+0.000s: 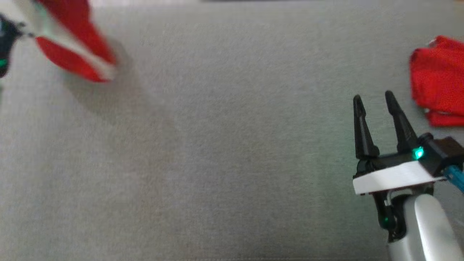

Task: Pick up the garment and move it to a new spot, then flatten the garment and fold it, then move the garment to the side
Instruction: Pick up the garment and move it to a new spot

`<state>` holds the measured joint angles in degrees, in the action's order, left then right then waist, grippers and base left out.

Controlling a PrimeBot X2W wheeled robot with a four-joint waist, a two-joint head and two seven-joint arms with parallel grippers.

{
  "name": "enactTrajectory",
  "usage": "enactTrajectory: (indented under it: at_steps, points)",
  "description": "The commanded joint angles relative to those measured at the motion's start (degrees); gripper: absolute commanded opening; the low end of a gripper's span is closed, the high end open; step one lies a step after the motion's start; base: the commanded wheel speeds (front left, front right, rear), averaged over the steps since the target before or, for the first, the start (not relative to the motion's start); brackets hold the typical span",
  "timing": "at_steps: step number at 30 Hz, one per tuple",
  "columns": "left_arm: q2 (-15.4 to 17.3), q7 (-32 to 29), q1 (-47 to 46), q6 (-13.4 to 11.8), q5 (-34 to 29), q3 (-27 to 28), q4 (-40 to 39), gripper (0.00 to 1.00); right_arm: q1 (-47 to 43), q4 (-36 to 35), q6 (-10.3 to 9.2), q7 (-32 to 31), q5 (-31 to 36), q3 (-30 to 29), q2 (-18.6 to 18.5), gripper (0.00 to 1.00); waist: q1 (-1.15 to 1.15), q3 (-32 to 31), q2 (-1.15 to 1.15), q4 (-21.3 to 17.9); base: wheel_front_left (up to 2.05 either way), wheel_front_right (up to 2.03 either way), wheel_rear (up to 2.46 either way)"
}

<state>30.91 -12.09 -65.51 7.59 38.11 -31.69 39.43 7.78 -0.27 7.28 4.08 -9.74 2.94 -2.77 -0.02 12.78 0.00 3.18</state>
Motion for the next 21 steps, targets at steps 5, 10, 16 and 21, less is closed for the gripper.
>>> enactTrajectory:
  at_steps: [5, 10, 16, 21]
  points:
    - [-4.2, -3.9, -3.1, -1.4, 4.6, 1.3, -10.4, 0.00, -0.4, 0.8, 0.21, 2.4, -1.9, 0.8, -0.1, 1.00, 0.02, -6.2, 0.00, -4.7, 0.00, 0.00, 0.00]
    - [-11.7, -6.1, 1.7, -6.7, 10.1, 2.1, -17.2, 0.00, -0.9, 2.6, 0.21, 3.8, -2.8, 0.8, -0.1, 1.00, 0.02, -6.4, 0.00, -5.3, 0.00, 0.00, 0.00]
    - [-16.5, -3.8, 14.8, -15.2, 13.4, 3.1, -18.4, 0.00, -0.2, 4.4, 0.21, 4.7, -3.2, 1.0, -0.1, 1.00, 0.02, -4.5, 0.00, -6.2, 0.00, 0.00, 0.00]
    - [-17.4, 1.0, 26.7, -20.5, 15.2, 5.5, -11.3, 0.00, 0.8, 6.1, 0.21, 5.4, -3.3, 1.1, -0.1, 1.00, 0.02, -2.2, 0.00, -7.3, 0.00, 0.00, 0.00]
